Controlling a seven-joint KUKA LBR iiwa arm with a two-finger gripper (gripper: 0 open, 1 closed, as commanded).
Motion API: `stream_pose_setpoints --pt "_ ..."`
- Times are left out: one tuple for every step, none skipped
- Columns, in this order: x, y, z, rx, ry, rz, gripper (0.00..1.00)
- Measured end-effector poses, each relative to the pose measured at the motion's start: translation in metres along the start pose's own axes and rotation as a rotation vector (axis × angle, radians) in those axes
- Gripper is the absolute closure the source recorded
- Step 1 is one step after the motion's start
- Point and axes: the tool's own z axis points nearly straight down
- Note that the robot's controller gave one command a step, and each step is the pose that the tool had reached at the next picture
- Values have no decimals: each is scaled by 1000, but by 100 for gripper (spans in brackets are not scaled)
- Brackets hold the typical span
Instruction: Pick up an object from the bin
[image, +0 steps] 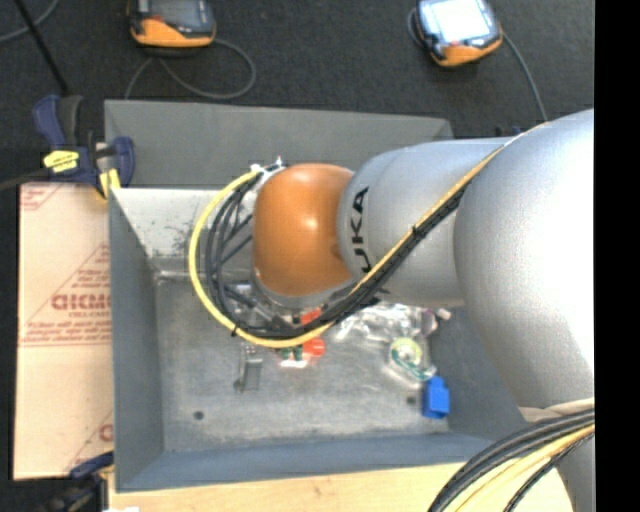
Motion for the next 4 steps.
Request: stream_pose_setpoints --pt "-53 -90 63 5 -8 -292 0" --pt "-58 -125 30 4 -14 -497 0" --pt "-68 -116 12 4 -14 -543 0" --pt "-75 -120 61 4 -9 -662 0"
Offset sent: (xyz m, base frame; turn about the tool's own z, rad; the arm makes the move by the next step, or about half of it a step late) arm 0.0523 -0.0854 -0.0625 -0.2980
